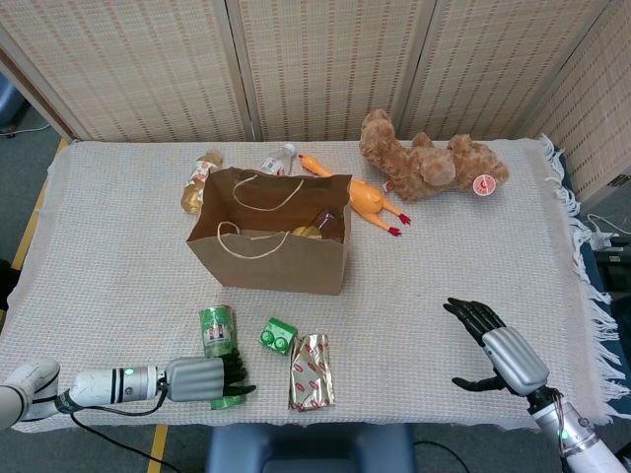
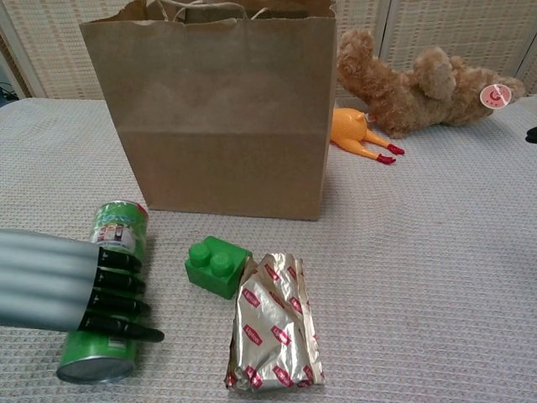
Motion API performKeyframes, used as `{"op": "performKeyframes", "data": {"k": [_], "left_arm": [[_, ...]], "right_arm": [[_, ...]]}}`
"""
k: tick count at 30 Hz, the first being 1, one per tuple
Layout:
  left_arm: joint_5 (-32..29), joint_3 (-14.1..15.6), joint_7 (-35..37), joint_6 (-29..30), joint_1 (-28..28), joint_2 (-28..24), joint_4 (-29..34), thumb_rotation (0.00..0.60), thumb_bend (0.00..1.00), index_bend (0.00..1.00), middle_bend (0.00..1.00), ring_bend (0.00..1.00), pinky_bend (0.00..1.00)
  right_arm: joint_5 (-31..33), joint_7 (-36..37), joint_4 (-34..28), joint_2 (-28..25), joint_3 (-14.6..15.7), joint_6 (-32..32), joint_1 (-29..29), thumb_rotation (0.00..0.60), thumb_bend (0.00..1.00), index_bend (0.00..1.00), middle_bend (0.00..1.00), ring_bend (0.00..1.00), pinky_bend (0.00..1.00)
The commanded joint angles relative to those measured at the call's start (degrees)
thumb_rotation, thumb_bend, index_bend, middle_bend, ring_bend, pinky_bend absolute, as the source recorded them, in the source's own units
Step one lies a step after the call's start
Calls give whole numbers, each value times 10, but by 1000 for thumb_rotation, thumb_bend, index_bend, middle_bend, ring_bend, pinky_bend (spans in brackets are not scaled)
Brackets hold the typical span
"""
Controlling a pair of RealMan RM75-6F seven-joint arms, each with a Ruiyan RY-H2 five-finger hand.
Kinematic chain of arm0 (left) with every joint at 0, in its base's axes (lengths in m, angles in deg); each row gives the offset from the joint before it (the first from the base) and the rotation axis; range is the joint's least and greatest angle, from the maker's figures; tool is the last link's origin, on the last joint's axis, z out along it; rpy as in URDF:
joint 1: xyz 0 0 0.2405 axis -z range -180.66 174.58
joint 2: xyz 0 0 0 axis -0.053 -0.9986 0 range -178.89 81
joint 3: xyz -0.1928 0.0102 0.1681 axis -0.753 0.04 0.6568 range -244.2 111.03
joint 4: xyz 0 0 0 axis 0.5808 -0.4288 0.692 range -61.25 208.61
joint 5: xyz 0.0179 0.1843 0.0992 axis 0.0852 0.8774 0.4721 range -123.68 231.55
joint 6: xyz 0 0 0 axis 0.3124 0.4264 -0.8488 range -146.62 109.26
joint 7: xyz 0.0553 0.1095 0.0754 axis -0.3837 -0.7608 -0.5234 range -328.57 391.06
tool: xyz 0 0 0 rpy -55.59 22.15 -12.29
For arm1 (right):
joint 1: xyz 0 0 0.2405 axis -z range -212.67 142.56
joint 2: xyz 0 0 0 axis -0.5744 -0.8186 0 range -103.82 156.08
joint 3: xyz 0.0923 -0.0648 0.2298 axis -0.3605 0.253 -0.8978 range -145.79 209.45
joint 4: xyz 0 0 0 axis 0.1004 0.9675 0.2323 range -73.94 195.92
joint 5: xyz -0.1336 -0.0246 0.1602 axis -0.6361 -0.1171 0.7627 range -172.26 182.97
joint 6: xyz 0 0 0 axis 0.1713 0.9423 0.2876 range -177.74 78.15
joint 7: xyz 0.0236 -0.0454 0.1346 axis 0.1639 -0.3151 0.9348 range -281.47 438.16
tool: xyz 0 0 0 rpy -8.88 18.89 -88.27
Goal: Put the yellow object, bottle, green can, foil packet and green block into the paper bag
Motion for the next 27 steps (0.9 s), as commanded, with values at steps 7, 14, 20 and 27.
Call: {"op": "performKeyframes", "data": {"k": [7,14,20,27], "left_arm": [[-107,-42,-15,57,-62,-94,7,600,678,612,684,652,767],[-214,-93,-3,81,-116,-130,-25,600,683,620,692,657,775],[-331,-176,7,96,-148,-108,-38,600,695,652,730,689,802],[-450,-302,30,146,-147,-52,17,600,697,651,731,692,801]], "right_arm": [[0,-2,0,1,-1,2,1,600,29,0,0,0,0],[0,-9,0,3,-2,5,3,600,29,0,0,0,0],[-1,-17,-2,4,-1,6,4,600,29,0,0,0,0],[-1,-20,0,5,-2,8,5,600,29,0,0,0,0]]}}
